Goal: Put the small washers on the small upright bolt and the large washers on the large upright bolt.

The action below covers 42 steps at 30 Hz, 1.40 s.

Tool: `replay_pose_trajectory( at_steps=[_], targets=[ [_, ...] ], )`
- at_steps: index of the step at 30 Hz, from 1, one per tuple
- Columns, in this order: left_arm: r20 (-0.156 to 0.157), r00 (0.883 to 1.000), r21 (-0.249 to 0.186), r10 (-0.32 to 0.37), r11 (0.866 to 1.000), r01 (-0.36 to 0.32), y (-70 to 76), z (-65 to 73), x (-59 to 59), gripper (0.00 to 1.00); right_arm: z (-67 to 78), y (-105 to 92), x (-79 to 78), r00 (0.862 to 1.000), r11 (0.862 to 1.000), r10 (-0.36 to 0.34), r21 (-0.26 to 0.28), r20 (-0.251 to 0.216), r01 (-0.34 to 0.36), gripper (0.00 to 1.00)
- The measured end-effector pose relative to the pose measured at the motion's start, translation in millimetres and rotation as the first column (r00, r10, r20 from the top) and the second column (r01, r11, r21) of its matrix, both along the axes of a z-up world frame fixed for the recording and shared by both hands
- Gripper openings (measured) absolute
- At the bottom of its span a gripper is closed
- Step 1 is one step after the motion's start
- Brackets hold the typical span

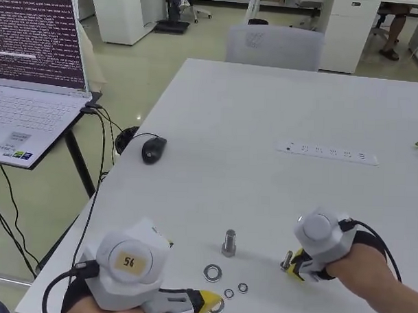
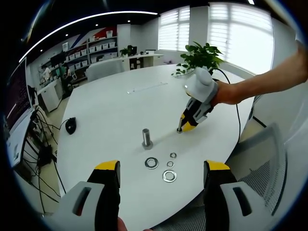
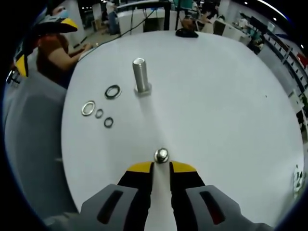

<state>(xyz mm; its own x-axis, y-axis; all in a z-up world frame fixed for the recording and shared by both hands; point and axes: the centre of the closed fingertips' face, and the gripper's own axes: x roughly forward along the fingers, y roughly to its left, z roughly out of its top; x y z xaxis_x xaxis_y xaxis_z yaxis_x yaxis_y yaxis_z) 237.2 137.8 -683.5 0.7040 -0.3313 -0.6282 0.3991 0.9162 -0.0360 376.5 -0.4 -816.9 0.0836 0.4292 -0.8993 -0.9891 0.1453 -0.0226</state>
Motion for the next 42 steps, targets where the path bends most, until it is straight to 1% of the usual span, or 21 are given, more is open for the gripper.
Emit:
replay_pose_trajectory(
  at_steps=[5, 8, 10, 11, 12, 13, 15, 16, 17, 19, 22, 24, 26, 29, 31, 33, 37, 39, 42],
  targets=[
    [-0.002, 1.0, -0.002, 0.0, 1.0, 0.0, -1.1, -1.2, -0.6, 0.7, -4.3, -13.1, -5.9, 1.0, 1.0, -0.011, -0.01, -0.009, 0.011, 0.15],
    [-0.005, 1.0, -0.004, 0.0, 1.0, 0.0, -2.2, -2.7, -1.4, 0.7, -6.3, -20.2, -15.1, 0.999, 1.0, -0.022, -0.006, -0.028, 0.022, 0.15],
    [-0.006, 1.0, -0.004, -0.003, 1.0, 0.003, -3.5, -3.4, -2.0, 0.7, -7.9, -23.0, -23.8, 0.999, 1.0, -0.009, -0.013, -0.034, 0.008, 0.15],
    [-0.007, 1.0, -0.005, -0.004, 1.0, 0.004, -3.9, -3.6, -2.1, 0.7, -6.9, -22.3, -25.8, 1.0, 1.0, -0.006, -0.004, -0.027, 0.006, 0.15],
    [-0.007, 1.0, -0.005, -0.005, 1.0, 0.005, -4.2, -3.7, -2.2, 0.7, -7.3, -21.4, -29.8, 0.999, 1.0, 0.001, -0.003, -0.036, -0.001, 0.15],
    [-0.007, 1.0, -0.007, -0.005, 1.0, 0.005, -4.5, -3.8, -2.1, 0.7, -7.5, -18.1, -35.3, 0.999, 1.0, 0.023, 0.005, -0.04, -0.023, 0.15],
    [-0.008, 1.0, -0.008, -0.007, 1.0, 0.007, -5.4, -4.0, -1.9, 0.7, -7.4, -11.6, -41.6, 0.997, 0.998, 0.066, 0.008, -0.03, -0.066, 0.16],
    [-0.007, 1.0, -0.006, -0.009, 1.0, 0.009, -5.7, -3.9, -1.8, 0.7, -7.3, -7.8, -45.3, 0.996, 0.996, 0.087, 0.014, -0.033, -0.087, 0.16],
    [-0.006, 1.0, -0.005, -0.012, 1.0, 0.012, -6.1, -3.6, -1.5, 0.7, -7.1, -0.3, -51.6, 0.991, 0.992, 0.126, 0.028, -0.039, -0.125, 0.17],
    [-0.005, 1.0, -0.005, -0.014, 1.0, 0.014, -6.4, -3.2, -1.3, 0.7, -6.9, 10.1, -59.1, 0.983, 0.982, 0.183, 0.04, -0.027, -0.182, 0.19],
    [-0.004, 1.0, -0.003, -0.014, 1.0, 0.014, -6.1, -2.6, -1.2, 0.7, -6.6, 27.9, -69.6, 0.97, 0.968, 0.243, 0.069, -0.025, -0.241, 0.2],
    [-0.004, 1.0, -0.002, -0.014, 1.0, 0.014, -5.8, -2.6, -1.5, 0.7, -6.8, 38.3, -72.2, 0.964, 0.962, 0.264, 0.077, -0.023, -0.262, 0.2],
    [-0.005, 1.0, 0.0, -0.013, 1.0, 0.013, -5.2, -2.1, -2.5, 0.7, -6.4, 46.3, -72.9, 0.962, 0.96, 0.272, 0.079, -0.024, -0.27, 0.2],
    [-0.005, 1.0, 0.001, -0.008, 1.0, 0.008, -3.8, -2.6, -3.7, 0.7, -5.5, 61.0, -77.1, 0.955, 0.952, 0.295, 0.093, -0.025, -0.292, 0.2],
    [-0.006, 1.0, 0.002, -0.006, 1.0, 0.006, -3.4, -2.6, -4.5, 0.7, -5.8, 68.4, -78.3, 0.945, 0.942, 0.327, 0.082, -0.018, -0.324, 0.2],
    [-0.007, 1.0, 0.001, -0.003, 1.0, 0.003, -3.1, -2.5, -5.3, 0.7, -6.0, 71.7, -79.1, 0.935, 0.933, 0.355, 0.067, -0.01, -0.353, 0.19],
    [-0.007, 1.0, 0.001, 0.0, 1.0, 0.0, -2.9, -2.4, -5.8, 0.7, -6.5, 75.5, -79.0, 0.921, 0.92, 0.39, 0.038, -0.014, -0.389, 0.19],
    [-0.007, 1.0, 0.001, -0.001, 1.0, 0.001, -3.5, -2.2, -5.9, 0.7, -6.9, 75.5, -78.7, 0.915, 0.915, 0.404, 0.028, -0.015, -0.403, 0.19],
    [-0.006, 1.0, 0.001, -0.003, 1.0, 0.003, -4.1, -2.5, -5.3, 0.7, -6.9, 76.4, -78.8, 0.912, 0.912, 0.411, 0.023, -0.02, -0.41, 0.18]
  ],
)
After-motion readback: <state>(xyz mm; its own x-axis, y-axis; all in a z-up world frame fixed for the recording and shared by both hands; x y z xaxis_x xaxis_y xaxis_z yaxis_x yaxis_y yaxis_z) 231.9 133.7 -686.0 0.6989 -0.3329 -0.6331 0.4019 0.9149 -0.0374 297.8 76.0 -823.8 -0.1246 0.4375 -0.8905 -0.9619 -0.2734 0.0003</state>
